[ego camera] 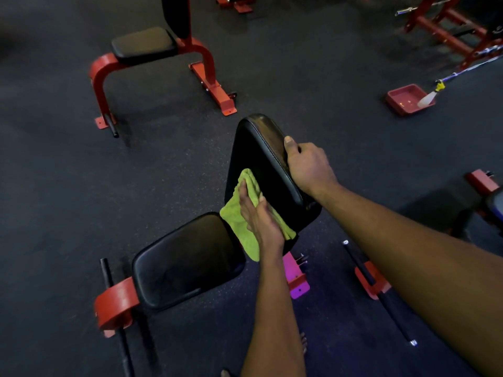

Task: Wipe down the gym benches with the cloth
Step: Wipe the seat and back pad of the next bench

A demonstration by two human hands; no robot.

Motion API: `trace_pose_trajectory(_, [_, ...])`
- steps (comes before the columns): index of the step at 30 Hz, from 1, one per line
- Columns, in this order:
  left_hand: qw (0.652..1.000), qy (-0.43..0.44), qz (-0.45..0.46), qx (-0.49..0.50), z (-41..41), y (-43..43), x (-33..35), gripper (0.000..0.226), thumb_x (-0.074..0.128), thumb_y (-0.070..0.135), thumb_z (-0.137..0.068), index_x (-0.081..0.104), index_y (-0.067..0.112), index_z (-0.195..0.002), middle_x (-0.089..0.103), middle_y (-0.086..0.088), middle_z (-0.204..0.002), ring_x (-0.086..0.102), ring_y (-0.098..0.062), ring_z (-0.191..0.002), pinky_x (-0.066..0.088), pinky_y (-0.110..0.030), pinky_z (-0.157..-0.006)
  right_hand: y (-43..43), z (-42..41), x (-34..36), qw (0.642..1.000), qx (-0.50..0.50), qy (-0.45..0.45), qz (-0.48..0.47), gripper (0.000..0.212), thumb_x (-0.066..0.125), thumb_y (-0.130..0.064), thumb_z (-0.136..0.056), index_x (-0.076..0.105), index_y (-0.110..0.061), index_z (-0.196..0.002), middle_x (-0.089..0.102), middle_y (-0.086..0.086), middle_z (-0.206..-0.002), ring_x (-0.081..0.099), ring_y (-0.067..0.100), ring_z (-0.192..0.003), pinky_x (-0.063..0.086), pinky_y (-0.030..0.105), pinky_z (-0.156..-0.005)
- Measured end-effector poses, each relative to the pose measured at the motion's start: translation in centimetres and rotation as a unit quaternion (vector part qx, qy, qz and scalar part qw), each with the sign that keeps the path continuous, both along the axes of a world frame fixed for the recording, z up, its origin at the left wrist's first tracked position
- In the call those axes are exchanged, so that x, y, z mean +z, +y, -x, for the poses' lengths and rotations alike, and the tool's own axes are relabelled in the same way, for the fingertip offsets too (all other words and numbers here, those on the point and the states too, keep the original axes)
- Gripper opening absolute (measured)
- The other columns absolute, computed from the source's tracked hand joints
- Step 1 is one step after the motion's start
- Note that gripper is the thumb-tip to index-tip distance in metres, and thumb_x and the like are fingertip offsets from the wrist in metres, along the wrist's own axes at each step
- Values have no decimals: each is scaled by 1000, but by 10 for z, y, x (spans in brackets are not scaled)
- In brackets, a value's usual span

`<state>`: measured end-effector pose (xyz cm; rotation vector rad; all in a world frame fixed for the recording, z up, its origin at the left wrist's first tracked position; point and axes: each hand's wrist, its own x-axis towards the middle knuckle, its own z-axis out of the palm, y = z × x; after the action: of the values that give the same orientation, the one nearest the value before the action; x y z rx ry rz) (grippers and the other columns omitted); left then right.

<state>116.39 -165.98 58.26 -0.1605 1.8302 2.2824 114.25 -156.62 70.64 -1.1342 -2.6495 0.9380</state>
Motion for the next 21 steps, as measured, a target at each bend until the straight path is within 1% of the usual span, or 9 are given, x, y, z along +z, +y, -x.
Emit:
trace_pose_trajectory(3, [998, 25, 63, -15, 37, 1, -8, 65, 37, 34, -88, 28, 31, -153, 28, 1, -159, 23, -18, -146, 18, -45, -118, 1, 1, -1, 1000, 0, -3, -1, 56, 27, -55, -102, 57, -13, -81, 64, 10, -90, 58, 30, -86, 42, 36, -73])
trace_pose_trajectory(6, [996, 15, 88, -25, 71, 1, -22, 66, 36, 44, -86, 30, 32, -151, 32, -3, -157, 28, -23, -144, 23, -51, -117, 0, 1, -1, 1000, -6, -7, 7, 55, 27, -55, -102, 57, -13, -83, 62, 7, -88, 58, 27, -85, 42, 36, -73])
trace_pose_trajectory(7, [996, 2, 83, -20, 73, 2, -21, 69, 35, 46, -83, 31, 32, -150, 34, -3, -156, 30, -23, -143, 24, -51, -117, 0, 1, -1, 1000, -6, -6, 7, 55, 28, -55, -102, 58, -13, -83, 62, 8, -89, 58, 28, -85, 42, 36, -73])
trace_pose_trajectory(9, [999, 10, 40, -5, 62, 3, -20, 68, 38, 42, -81, 36, 31, -147, 40, -1, -152, 35, -20, -140, 27, -50, -116, -1, 1, 1, 1000, -4, -7, 6, 54, 28, -54, -103, 57, -13, -82, 61, 8, -87, 56, 29, -84, 40, 35, -73])
trace_pose_trajectory(11, [999, 39, -22, -5, 37, 1, -19, 62, 43, 33, -81, 41, 35, -143, 42, 4, -150, 37, -18, -140, 28, -52, -116, -1, 1, 2, 1000, -1, -9, 7, 54, 28, -53, -103, 57, -13, -81, 58, 7, -84, 55, 28, -83, 39, 35, -72])
trace_pose_trajectory(13, [996, 78, -45, -16, 25, 0, -19, 56, 44, 29, -86, 42, 38, -142, 39, 6, -152, 32, -15, -143, 23, -52, -118, -1, 1, 3, 1000, -3, -12, 7, 53, 28, -53, -103, 56, -14, -79, 57, 6, -81, 56, 29, -82, 40, 36, -72])
trace_pose_trajectory(17, [993, 115, 29, -23, 79, 7, -16, 55, 41, 44, -96, 35, 30, -148, 35, 1, -156, 27, -18, -145, 21, -51, -119, -1, 1, 2, 1000, -6, -14, 6, 55, 28, -56, -102, 50, -18, -69, 64, 9, -87, 60, 31, -84, 45, 38, -72])
trace_pose_trajectory(19, [990, 119, 71, -21, 110, 9, -16, 55, 38, 44, -97, 35, 27, -149, 34, 0, -156, 27, -19, -145, 21, -50, -118, -1, 2, 0, 1000, -6, -14, 1, 54, 27, -57, -101, 51, -19, -71, 65, 11, -89, 60, 30, -84, 45, 37, -71])
trace_pose_trajectory(21, [990, 108, 82, -33, 131, 10, -21, 55, 37, 44, -97, 34, 28, -149, 32, 1, -156, 27, -18, -145, 22, -49, -119, 0, 2, -1, 1000, -6, -17, 2, 54, 27, -56, -102, 50, -18, -71, 64, 9, -86, 60, 29, -81, 42, 36, -69])
